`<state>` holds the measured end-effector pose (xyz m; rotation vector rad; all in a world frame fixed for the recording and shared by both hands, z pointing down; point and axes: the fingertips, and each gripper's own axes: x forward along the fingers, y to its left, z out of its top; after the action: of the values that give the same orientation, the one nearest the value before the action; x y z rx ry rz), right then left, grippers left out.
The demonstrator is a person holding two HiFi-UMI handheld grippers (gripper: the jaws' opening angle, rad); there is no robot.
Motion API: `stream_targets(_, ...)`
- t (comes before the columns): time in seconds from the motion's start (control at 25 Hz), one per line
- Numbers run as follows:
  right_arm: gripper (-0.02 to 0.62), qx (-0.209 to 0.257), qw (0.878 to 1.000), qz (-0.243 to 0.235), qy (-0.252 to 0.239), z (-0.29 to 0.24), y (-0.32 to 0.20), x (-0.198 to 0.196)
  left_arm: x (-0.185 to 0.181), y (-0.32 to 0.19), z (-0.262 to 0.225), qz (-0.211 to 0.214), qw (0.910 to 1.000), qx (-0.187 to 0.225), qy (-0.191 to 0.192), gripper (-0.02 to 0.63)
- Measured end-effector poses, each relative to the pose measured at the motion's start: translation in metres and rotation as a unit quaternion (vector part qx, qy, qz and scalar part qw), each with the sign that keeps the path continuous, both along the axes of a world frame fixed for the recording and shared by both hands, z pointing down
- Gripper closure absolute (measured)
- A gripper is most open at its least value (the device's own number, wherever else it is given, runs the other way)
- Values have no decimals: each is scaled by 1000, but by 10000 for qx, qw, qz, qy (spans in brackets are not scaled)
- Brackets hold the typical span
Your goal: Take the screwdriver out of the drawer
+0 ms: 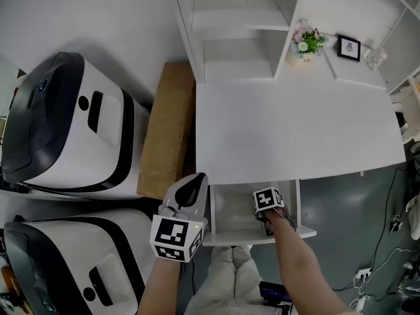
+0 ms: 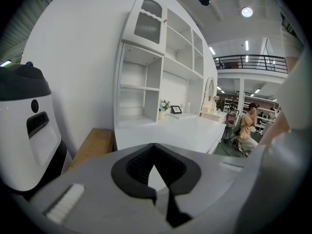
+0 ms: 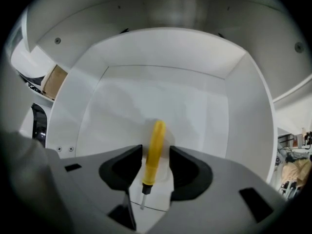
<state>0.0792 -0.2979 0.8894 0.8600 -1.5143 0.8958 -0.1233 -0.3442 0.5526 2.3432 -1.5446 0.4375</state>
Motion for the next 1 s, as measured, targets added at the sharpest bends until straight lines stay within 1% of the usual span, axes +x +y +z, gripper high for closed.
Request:
stream_targets(0.08,441,23,10000,-21,44,-1,-2,2,0,1,-1,-13,10000,10,-9,604)
stream_targets(0.12,490,39,10000,-25,71,-1,-2,3,1,2,-1,-15,10000,12,-13,604)
stream_targets(0.16,515,48,9999,-29,87,-1,-2,5,2,3,-2,-15,10000,11,-15,604)
stream_targets(0.28,517,48,9999,-52,94,-2,-1,5,2,5,-3,-10,10000,13,-25,604)
stream_targets(0.44,517,176,9997,-188,-50,-11,-6,1,2,5,-7,-21,10000,51,-16,604)
stream_targets(0.8,517,513,9972,-358,-406,-57,-15,-4,13,4,-24,56,9998,198,84,604)
stream_targets(1.0,517,629,9955,-496,-504,-79,-15,-2,16,6,-38,81,9994,307,126,604)
